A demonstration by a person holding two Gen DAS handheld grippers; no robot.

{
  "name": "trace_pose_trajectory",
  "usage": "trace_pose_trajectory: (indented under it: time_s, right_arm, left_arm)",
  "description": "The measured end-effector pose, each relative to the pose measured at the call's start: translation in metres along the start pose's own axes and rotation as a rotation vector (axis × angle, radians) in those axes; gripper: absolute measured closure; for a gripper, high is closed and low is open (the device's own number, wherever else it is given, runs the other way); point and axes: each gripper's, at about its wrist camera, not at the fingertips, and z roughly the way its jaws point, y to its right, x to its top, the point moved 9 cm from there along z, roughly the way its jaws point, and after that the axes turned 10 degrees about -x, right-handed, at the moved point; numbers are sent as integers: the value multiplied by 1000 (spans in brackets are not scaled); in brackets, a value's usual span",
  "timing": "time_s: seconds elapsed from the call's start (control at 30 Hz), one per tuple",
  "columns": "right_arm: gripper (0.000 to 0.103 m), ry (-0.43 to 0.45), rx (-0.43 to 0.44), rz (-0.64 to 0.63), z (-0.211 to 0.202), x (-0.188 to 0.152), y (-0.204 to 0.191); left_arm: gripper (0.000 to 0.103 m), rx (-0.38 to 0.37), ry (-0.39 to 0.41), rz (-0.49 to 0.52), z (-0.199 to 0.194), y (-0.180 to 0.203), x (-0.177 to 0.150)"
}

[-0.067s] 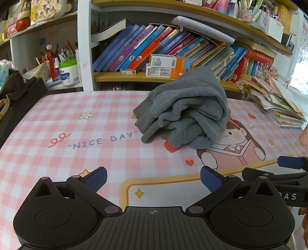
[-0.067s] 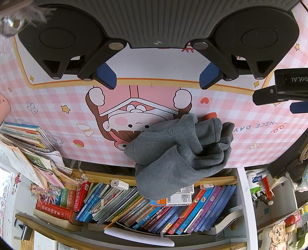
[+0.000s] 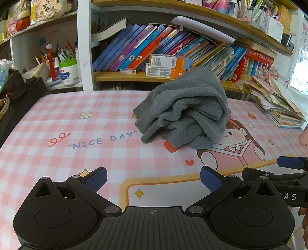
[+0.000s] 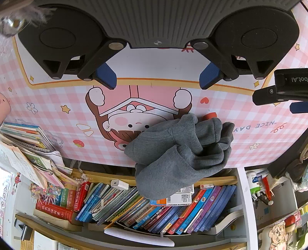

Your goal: Fold clothes

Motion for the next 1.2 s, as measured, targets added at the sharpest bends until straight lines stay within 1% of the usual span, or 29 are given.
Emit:
trace_pose_trajectory:
  time_s: [1.2]
  right_arm:
    - [10, -11, 0, -7, 2, -1, -3]
  left_arm:
    - [0, -11, -24, -19, 5, 0, -7]
